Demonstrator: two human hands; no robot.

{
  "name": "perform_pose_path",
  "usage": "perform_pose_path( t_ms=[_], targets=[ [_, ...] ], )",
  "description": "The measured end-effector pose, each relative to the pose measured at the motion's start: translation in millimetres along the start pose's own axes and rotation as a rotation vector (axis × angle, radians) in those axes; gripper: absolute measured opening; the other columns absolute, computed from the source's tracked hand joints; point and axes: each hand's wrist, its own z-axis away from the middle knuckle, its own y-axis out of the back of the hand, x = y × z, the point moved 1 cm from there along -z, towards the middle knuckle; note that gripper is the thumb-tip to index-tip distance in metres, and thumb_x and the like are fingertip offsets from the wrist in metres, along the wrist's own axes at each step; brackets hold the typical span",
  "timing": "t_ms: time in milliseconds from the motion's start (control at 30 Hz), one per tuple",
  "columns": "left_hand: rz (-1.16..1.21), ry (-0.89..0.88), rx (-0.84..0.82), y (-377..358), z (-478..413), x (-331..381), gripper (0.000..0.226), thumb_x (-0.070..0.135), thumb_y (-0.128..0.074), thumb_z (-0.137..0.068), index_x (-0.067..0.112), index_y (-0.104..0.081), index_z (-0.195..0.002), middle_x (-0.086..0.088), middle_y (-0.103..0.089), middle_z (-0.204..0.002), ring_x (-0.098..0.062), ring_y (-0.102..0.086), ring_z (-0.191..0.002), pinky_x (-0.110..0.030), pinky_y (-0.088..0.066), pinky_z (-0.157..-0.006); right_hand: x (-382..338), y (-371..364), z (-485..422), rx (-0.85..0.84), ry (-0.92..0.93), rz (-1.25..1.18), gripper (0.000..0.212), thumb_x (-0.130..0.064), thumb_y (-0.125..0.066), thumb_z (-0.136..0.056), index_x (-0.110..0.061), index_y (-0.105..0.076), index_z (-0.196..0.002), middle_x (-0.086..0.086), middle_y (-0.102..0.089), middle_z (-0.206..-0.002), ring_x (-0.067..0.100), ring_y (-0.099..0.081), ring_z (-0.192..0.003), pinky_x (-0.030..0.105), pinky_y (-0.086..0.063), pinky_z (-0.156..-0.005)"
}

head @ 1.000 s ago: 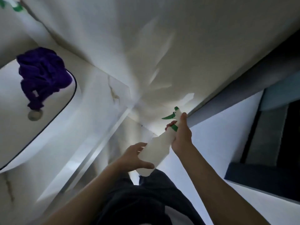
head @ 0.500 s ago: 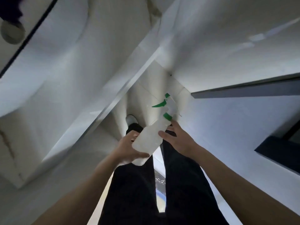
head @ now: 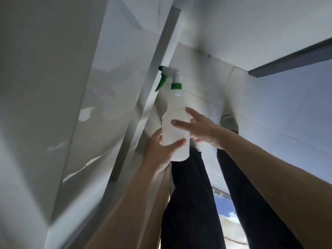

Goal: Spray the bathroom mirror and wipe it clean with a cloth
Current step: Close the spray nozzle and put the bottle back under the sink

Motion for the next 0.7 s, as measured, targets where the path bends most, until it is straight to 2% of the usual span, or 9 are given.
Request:
perform_pose_path(
  t_ms=[67, 133, 233, 300, 367, 467, 533, 633, 700],
  targets=[
    [-0.016, -0.069, 0.024, -4, -21, 12, 0.05, 0.029, -0.088, -0.078, 0.034, -0.067, -0.123, 0.012, -0.076, -0.111, -0.002, -0.07, -0.103, -0.029, -0.059, -0.089, 0, 11, -18, -0.011, 0.004, -0.03, 0.086, -0.054, -0.077, -0.081, -0.048, -0.028, -0.15, -0.03, -0.047, -0.094, 0.001, -0.06, -0.085, 0.033, -0.058, -0.071],
    [-0.02, -0.142, 0.062, -10, -38, 22, 0.053, 0.03, -0.087, -0.077, 0.032, -0.066, -0.126, 0.009, -0.076, -0.114, -0.009, -0.07, -0.108, -0.039, -0.058, -0.096, -2, 24, -34, 0.053, 0.068, -0.039, 0.089, -0.051, -0.08, -0.08, -0.047, -0.027, -0.151, -0.027, -0.047, -0.095, 0.005, -0.059, -0.09, 0.04, -0.062, -0.075],
    [-0.049, -0.23, 0.067, -20, -63, 37, 0.055, 0.03, -0.083, -0.082, 0.032, -0.062, -0.132, 0.009, -0.074, -0.12, -0.011, -0.068, -0.114, -0.043, -0.055, -0.102, -10, 46, -53, 0.123, 0.18, -0.017, 0.089, -0.054, -0.078, -0.08, -0.041, -0.028, -0.153, -0.022, -0.051, -0.102, 0.018, -0.061, -0.107, 0.045, -0.06, -0.088],
    [-0.084, -0.266, 0.045, -21, -82, 46, 0.057, 0.031, -0.081, -0.085, 0.033, -0.058, -0.137, 0.012, -0.072, -0.124, -0.007, -0.067, -0.117, -0.043, -0.053, -0.105, -18, 61, -65, 0.126, 0.238, 0.044, 0.085, -0.058, -0.075, -0.08, -0.04, -0.032, -0.151, -0.009, -0.06, -0.121, 0.025, -0.058, -0.12, 0.052, -0.055, -0.097],
    [-0.136, -0.293, 0.016, -18, -98, 57, 0.063, 0.034, -0.08, -0.085, 0.036, -0.053, -0.141, 0.015, -0.07, -0.128, -0.003, -0.065, -0.12, -0.041, -0.051, -0.108, -30, 76, -78, 0.154, 0.306, 0.168, 0.088, -0.062, -0.071, -0.08, -0.039, -0.03, -0.153, 0.0, -0.057, -0.139, 0.029, -0.057, -0.126, 0.056, -0.048, -0.104],
    [-0.142, -0.326, 0.046, -7, -115, 73, 0.071, 0.04, -0.078, -0.082, 0.037, -0.048, -0.146, 0.015, -0.064, -0.138, -0.004, -0.059, -0.128, -0.041, -0.045, -0.114, -61, 90, -91, 0.205, 0.454, 0.353, 0.088, -0.06, -0.071, -0.082, -0.039, -0.028, -0.155, -0.003, -0.056, -0.141, 0.023, -0.056, -0.124, 0.048, -0.042, -0.108],
    [-0.054, -0.313, 0.114, 3, -121, 83, 0.077, 0.04, -0.074, -0.081, 0.035, -0.043, -0.151, 0.007, -0.055, -0.15, -0.002, -0.056, -0.131, -0.042, -0.044, -0.115, -86, 92, -97, 0.195, 0.531, 0.419, 0.089, -0.056, -0.074, -0.081, -0.039, -0.026, -0.155, -0.005, -0.057, -0.139, 0.018, -0.055, -0.12, 0.044, -0.043, -0.107],
    [0.025, -0.312, 0.242, 13, -124, 90, 0.073, 0.032, -0.065, -0.08, 0.042, -0.041, -0.148, 0.013, -0.056, -0.141, 0.017, -0.057, -0.114, -0.039, -0.049, -0.11, -112, 83, -109, 0.167, 0.654, 0.453, 0.092, -0.051, -0.075, -0.079, -0.036, -0.026, -0.156, -0.01, -0.054, -0.144, 0.014, -0.053, -0.126, 0.044, -0.044, -0.109],
    [0.022, -0.309, 0.32, 16, -125, 92, 0.079, 0.026, -0.06, -0.08, 0.04, -0.035, -0.154, 0.013, -0.05, -0.146, 0.008, -0.054, -0.128, -0.04, -0.047, -0.113, -119, 71, -118, 0.147, 0.716, 0.411, 0.092, -0.046, -0.076, -0.08, -0.033, -0.026, -0.157, -0.014, -0.051, -0.145, 0.01, -0.052, -0.125, 0.032, -0.043, -0.109]
  ],
)
